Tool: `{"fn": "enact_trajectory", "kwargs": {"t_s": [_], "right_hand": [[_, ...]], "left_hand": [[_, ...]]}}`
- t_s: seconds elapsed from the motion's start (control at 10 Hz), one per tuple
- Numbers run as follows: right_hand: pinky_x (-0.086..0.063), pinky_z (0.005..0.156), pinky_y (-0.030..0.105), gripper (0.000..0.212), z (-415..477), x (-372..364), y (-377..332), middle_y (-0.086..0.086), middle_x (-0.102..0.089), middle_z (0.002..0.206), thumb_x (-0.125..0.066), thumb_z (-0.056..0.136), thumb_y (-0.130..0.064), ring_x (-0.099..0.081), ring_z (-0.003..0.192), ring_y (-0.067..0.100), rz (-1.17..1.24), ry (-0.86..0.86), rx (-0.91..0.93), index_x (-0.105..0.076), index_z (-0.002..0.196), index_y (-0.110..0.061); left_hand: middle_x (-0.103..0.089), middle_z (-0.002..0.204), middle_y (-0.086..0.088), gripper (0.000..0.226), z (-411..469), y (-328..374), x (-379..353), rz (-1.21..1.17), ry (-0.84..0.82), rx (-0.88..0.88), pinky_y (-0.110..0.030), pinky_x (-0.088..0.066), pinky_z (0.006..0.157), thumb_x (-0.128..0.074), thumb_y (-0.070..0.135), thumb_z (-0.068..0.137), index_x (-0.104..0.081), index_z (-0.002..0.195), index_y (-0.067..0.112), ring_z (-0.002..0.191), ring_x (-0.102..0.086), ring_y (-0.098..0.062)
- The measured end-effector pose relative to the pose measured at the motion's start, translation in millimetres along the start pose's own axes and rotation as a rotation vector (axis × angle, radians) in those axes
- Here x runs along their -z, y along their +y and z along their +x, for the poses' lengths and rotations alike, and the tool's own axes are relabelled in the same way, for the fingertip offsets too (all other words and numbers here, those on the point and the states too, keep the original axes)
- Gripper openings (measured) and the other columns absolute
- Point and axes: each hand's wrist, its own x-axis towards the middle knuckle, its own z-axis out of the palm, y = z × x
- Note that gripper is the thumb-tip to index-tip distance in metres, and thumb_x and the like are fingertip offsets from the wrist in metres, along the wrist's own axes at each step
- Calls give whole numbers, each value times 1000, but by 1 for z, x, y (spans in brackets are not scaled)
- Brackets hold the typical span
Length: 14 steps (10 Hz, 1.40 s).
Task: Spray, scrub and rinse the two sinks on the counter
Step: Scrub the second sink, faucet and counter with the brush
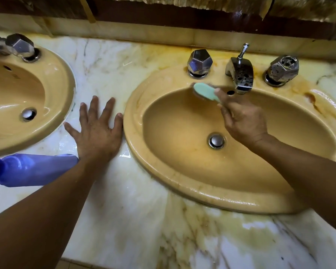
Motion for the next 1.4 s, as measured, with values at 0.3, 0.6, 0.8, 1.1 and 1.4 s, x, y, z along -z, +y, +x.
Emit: {"fn": "enact_trajectory", "kwargs": {"t_s": [0.3, 0.6, 0.8, 1.1, 1.4], "right_hand": [[-46, 56, 32, 47, -5, -13, -13, 3, -61, 94, -44, 104, -44, -59, 75, 29, -25, -204, -36, -46, 151, -39], [-47, 60, 38, 39, 1, -9, 12, 10, -66, 94, -58, 102, -32, -62, 80, 35, -128, -6, 111, -61, 141, -30], [-44, 62, 33, 43, -4, -14, 0, 5, -66, 101, -52, 104, -38, -62, 86, 31, -172, -291, 49, -53, 147, -38], [-43, 71, 31, 39, 1, 1, -28, 3, -71, 116, -51, 102, -44, -64, 102, 26, -130, -501, -241, -57, 141, -45], [-51, 93, 33, 28, -20, -2, -72, -6, -72, 124, -61, 95, -39, -60, 116, 22, 366, -782, -362, -75, 119, -41]], "left_hand": [[-2, 172, 13, 57, 1, -1, -3, 13, 12, 8, -73, 3, 119, -19, 65, 104, -12, 159, 53, 159, 6, -17], [-3, 172, 13, 58, 2, -1, -3, 13, 12, 15, -73, 3, 119, -20, 65, 103, -12, 159, 53, 159, 6, -16], [-2, 172, 14, 58, 2, 0, -3, 14, 6, 16, -73, 4, 119, -19, 65, 103, -11, 159, 52, 159, 7, -16], [-2, 172, 13, 57, 1, 0, -2, 12, 1, 14, -73, 4, 119, -20, 65, 104, -12, 159, 53, 159, 7, -16], [-4, 172, 12, 57, 0, 1, -1, 2, 6, 20, -73, 3, 119, -21, 64, 103, -14, 159, 53, 159, 4, -17]]}}
